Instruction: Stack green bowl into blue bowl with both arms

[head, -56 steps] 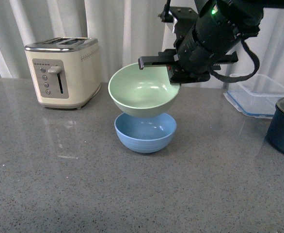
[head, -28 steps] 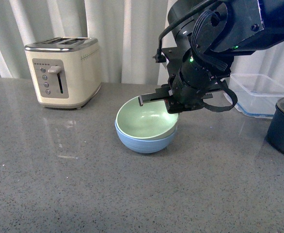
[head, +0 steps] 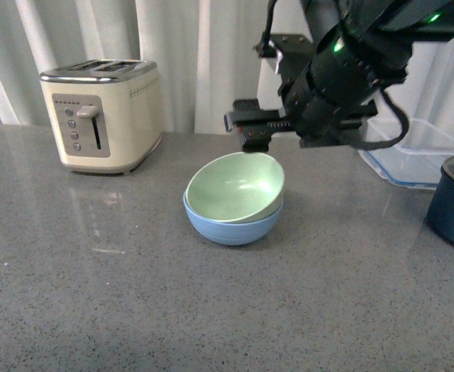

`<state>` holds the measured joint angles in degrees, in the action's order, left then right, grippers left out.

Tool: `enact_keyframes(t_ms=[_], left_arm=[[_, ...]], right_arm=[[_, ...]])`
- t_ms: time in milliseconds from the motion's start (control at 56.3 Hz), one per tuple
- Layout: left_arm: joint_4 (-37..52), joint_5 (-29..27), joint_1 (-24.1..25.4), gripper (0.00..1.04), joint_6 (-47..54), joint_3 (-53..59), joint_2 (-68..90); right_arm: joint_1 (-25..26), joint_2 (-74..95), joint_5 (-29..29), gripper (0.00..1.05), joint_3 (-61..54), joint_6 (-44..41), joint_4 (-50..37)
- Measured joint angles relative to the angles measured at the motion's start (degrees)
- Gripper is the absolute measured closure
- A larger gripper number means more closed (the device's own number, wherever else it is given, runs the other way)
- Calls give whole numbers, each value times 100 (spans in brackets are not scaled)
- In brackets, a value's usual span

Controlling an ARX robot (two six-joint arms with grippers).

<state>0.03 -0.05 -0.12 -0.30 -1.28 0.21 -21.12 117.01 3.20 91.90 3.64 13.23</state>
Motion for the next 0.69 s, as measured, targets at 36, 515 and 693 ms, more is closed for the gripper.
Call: enact_keyframes(t_ms=[36, 515, 693], left_arm=[[0, 0, 0, 7, 0, 0, 0], [0, 0, 0, 7, 0, 0, 0], [0, 4, 0, 7, 0, 0, -2]], right_arm=[[24, -164, -103, 22, -101, 28, -31], [1117, -3136, -1338, 10, -3316, 737, -2026], [1062, -3108, -1110, 12, -3471, 693, -2286]])
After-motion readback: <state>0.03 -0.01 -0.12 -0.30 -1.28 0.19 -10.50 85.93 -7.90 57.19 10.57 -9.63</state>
